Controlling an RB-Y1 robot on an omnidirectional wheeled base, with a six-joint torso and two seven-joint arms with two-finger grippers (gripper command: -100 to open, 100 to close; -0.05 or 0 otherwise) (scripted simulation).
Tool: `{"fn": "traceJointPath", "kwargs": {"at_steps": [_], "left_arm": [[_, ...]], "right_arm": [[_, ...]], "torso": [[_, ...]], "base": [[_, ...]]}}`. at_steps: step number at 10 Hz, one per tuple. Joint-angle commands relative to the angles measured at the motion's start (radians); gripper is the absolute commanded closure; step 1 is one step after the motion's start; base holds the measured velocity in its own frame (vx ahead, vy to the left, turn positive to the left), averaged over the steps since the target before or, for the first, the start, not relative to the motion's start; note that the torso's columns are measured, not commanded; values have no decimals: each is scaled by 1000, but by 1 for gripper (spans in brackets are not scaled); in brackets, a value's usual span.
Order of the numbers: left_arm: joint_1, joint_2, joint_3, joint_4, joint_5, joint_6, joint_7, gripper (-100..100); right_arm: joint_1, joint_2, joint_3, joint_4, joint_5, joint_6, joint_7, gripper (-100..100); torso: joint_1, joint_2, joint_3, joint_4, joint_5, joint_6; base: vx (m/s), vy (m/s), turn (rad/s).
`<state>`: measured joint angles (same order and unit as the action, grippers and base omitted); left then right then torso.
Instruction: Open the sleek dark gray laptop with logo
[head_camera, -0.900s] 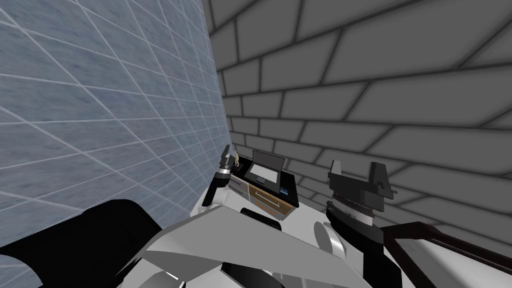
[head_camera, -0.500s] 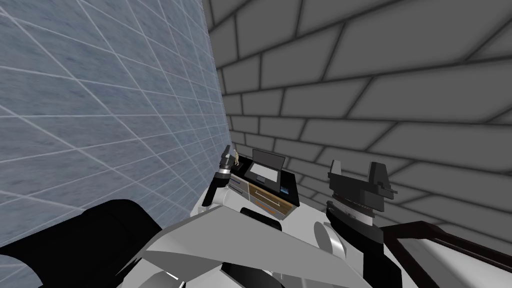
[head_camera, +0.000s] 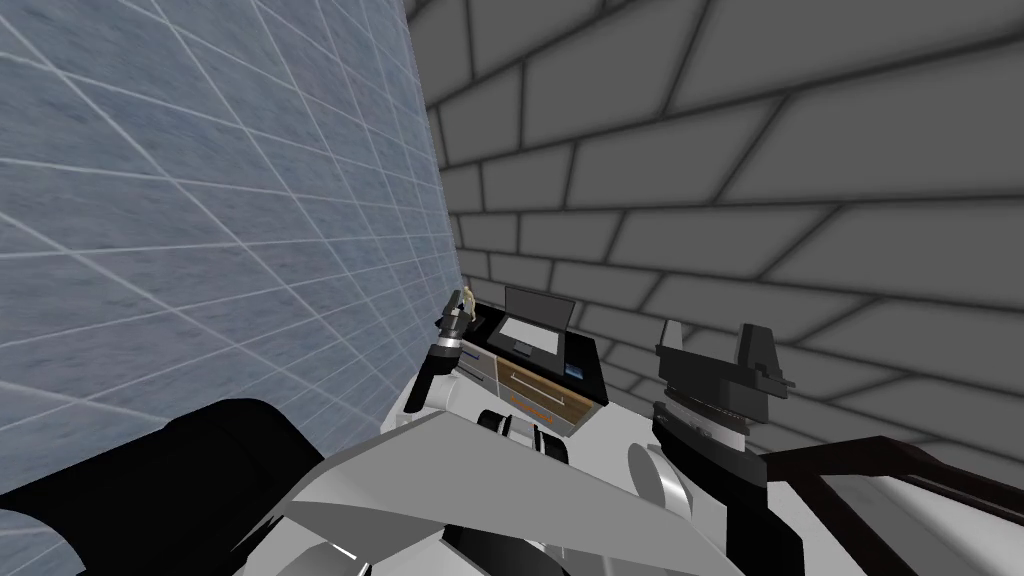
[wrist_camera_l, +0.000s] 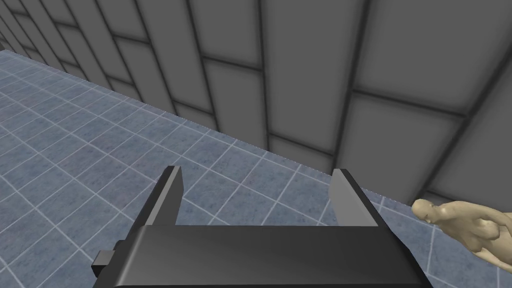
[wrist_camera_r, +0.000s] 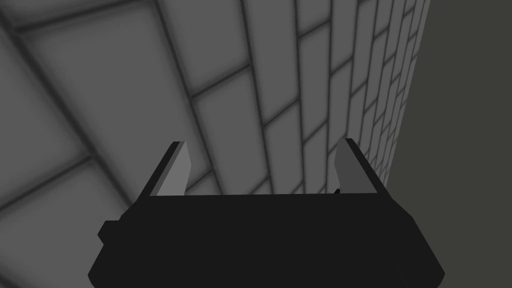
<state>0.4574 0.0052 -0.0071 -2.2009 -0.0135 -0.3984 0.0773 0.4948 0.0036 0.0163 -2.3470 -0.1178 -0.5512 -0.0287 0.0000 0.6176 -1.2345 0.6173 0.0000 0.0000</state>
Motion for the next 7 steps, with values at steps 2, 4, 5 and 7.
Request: {"fn": "traceJointPath", "kwargs": {"at_steps": [2,4,5,7], "left_arm": [[-33,62,4,39,-18,7,0,-100],[-66,92,8,77,-36,13,1,-100],[-86,104,11,100,-47,17,1,-100],[-132,119,16,151,-72,25,2,-100]], "right_arm": [[0,0,0,0,0,0,0,0],[0,0,0,1,0,0,0,0],[0,0,0,1,0,0,0,0],[0,0,0,1,0,0,0,0]], "torso": [[1,107,-217,107,0,0],[1,119,-241,119,0,0],[0,120,-242,120,0,0],[0,120,-242,121,0,0]], "base": [[9,10,-17],[9,18,-21],[10,21,-24],[13,23,-26]]}}
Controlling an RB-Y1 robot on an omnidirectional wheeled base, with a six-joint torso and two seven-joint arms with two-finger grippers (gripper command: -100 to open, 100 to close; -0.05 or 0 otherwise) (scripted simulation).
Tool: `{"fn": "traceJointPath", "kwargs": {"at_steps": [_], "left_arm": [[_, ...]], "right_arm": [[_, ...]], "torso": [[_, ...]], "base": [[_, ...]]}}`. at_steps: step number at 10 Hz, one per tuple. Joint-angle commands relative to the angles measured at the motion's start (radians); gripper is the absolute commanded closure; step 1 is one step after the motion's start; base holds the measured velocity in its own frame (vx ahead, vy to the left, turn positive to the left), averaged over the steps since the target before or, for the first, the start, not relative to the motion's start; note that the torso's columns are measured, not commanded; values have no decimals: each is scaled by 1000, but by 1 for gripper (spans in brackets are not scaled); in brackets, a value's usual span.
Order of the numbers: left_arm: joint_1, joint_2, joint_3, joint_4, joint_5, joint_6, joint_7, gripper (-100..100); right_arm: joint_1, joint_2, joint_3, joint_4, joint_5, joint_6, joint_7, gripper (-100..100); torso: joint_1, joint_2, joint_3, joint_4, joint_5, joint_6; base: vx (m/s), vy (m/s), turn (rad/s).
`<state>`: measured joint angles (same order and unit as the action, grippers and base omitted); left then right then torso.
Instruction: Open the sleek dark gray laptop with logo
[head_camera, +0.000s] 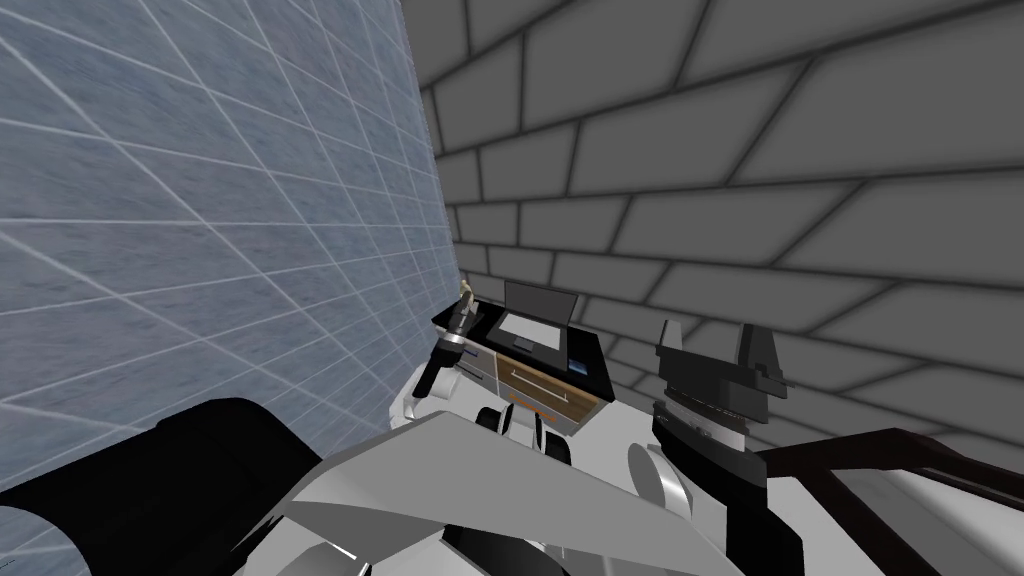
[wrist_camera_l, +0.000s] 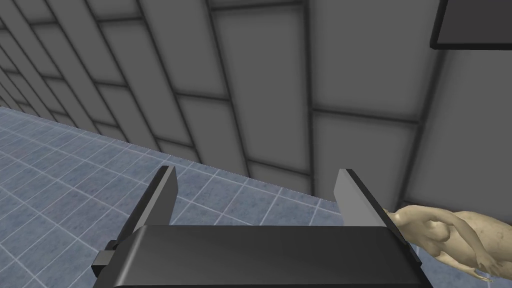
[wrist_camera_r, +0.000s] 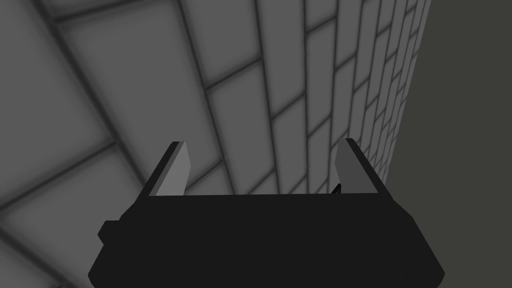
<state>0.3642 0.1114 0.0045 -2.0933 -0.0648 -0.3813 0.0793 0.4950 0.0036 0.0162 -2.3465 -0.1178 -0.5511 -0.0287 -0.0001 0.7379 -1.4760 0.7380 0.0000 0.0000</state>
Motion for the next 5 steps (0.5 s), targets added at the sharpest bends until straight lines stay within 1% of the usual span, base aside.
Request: {"fn": "traceJointPath", "kwargs": {"at_steps": [1,5], "left_arm": [[-64,18,8,72,-35,13,1,-100],[-178,28,22,198,-97,34,2,-100]], "right_arm": [[0,0,0,0,0,0,0,0],[0,0,0,0,0,0,0,0]], "torso": [[0,0,0,0,0,0],[0,0,0,0,0,0]], "base": [[16,24,-30],[18,27,-33]]}}
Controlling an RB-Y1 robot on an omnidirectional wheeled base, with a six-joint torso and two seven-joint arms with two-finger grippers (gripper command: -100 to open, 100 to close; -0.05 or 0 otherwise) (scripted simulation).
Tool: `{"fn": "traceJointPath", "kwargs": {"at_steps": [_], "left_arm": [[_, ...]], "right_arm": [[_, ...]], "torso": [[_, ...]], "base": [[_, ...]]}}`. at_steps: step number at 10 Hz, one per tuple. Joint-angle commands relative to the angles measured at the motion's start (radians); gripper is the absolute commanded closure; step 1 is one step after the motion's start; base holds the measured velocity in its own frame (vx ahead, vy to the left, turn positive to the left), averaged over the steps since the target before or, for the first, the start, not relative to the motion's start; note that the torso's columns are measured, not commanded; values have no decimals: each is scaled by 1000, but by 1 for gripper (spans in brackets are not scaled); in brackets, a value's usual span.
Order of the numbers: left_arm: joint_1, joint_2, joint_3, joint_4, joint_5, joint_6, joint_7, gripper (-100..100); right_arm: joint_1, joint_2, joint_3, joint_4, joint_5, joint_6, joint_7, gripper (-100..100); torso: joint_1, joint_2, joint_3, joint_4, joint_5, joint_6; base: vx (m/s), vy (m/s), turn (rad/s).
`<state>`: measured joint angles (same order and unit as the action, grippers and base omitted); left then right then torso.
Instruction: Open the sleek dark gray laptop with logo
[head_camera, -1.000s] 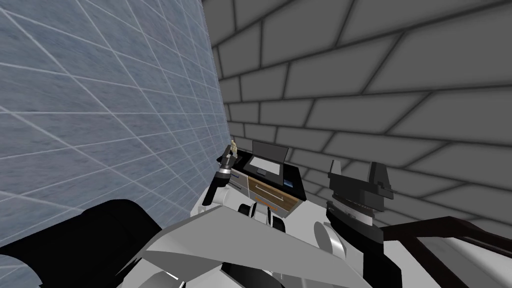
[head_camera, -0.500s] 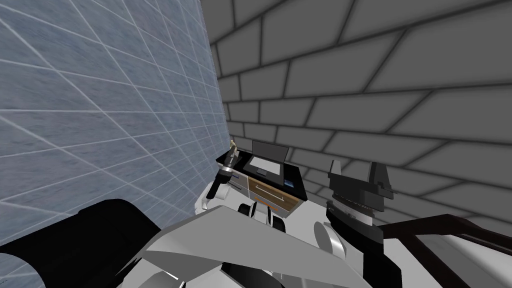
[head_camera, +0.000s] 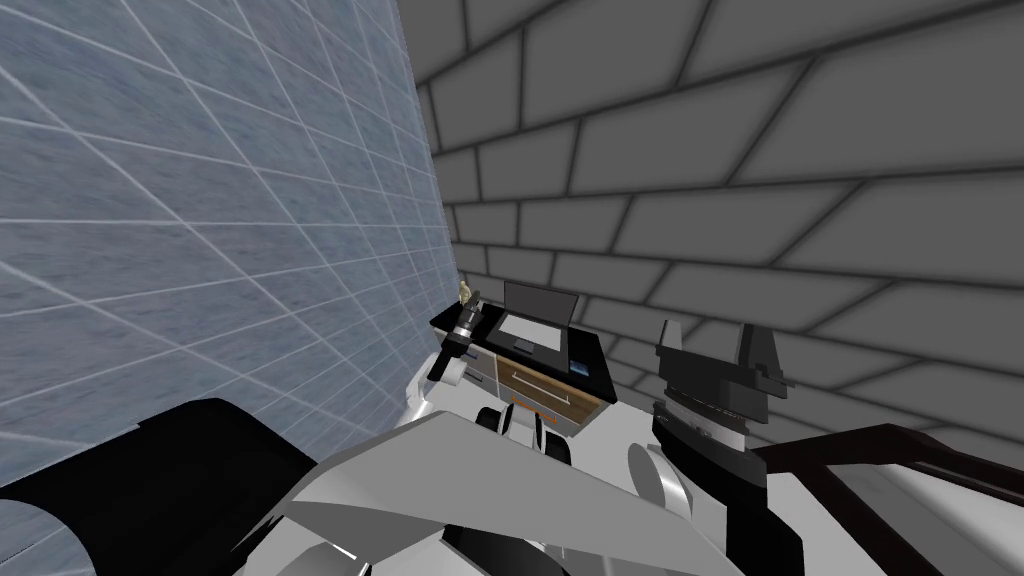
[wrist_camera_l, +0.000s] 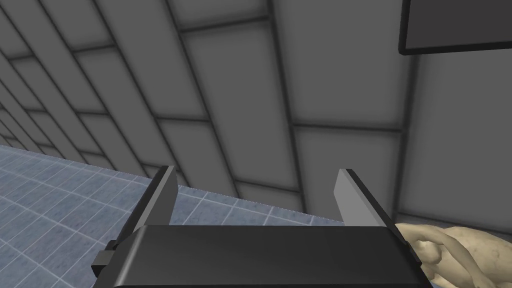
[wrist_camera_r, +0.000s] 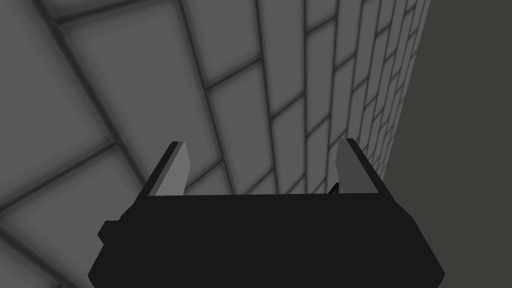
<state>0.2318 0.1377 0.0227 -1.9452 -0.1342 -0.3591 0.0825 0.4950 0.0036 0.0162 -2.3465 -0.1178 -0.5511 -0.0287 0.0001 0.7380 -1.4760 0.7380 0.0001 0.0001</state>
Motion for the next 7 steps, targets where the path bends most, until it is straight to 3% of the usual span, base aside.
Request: {"fn": "traceJointPath", "kwargs": {"at_steps": [1,2,7], "left_arm": [[-77,3,8,80,-45,18,0,-100],[-77,3,8,85,-45,18,0,-100],[-209,9,24,235,-117,44,2,-100]], "right_arm": [[0,0,0,0,0,0,0,0],[0,0,0,0,0,0,0,0],[0,0,0,0,0,0,0,0]], "torso": [[0,0,0,0,0,0],[0,0,0,0,0,0],[0,0,0,0,0,0]], "base": [[16,33,-34],[12,26,-14],[14,25,-27]]}}
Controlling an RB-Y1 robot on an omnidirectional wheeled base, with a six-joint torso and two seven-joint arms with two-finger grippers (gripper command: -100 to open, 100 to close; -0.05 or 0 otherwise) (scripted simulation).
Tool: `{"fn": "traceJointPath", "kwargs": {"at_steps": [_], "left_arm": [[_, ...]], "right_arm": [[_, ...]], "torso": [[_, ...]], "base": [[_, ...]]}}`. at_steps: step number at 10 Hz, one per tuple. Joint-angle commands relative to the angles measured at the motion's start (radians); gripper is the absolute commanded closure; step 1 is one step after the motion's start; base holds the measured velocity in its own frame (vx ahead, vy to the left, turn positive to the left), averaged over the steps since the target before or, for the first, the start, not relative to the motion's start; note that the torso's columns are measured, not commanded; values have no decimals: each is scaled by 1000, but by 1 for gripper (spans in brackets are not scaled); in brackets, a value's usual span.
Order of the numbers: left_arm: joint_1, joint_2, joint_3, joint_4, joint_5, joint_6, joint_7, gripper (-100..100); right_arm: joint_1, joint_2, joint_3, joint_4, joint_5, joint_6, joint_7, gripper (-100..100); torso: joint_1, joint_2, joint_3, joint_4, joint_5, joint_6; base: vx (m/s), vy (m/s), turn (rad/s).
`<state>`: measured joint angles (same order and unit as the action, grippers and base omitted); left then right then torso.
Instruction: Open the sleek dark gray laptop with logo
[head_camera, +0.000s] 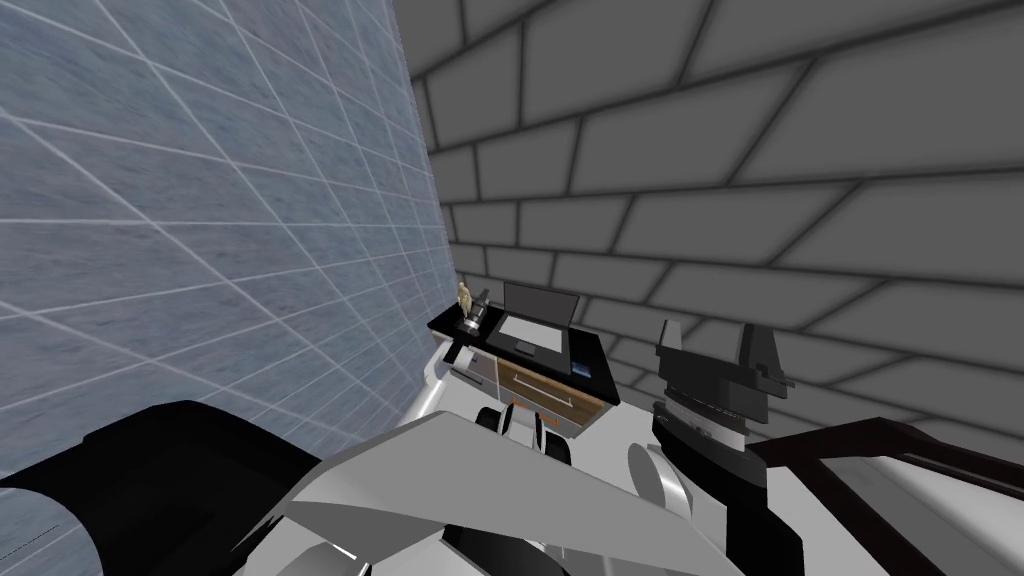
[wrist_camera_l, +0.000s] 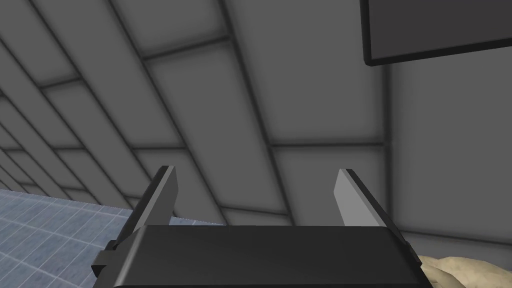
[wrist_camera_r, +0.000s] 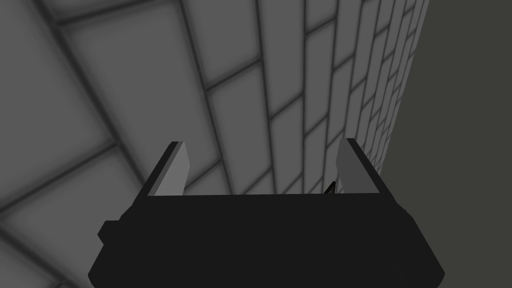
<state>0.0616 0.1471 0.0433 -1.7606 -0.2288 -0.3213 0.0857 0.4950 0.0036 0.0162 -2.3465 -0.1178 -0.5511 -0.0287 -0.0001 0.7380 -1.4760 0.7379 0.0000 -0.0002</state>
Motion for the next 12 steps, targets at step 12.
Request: {"fn": "traceJointPath", "kwargs": {"at_steps": [12], "left_arm": [[-290,6,34,357,-157,58,2,-100]], "right_arm": [[0,0,0,0,0,0,0,0]], "torso": [[0,0,0,0,0,0]], "base": [[12,23,-25]]}}
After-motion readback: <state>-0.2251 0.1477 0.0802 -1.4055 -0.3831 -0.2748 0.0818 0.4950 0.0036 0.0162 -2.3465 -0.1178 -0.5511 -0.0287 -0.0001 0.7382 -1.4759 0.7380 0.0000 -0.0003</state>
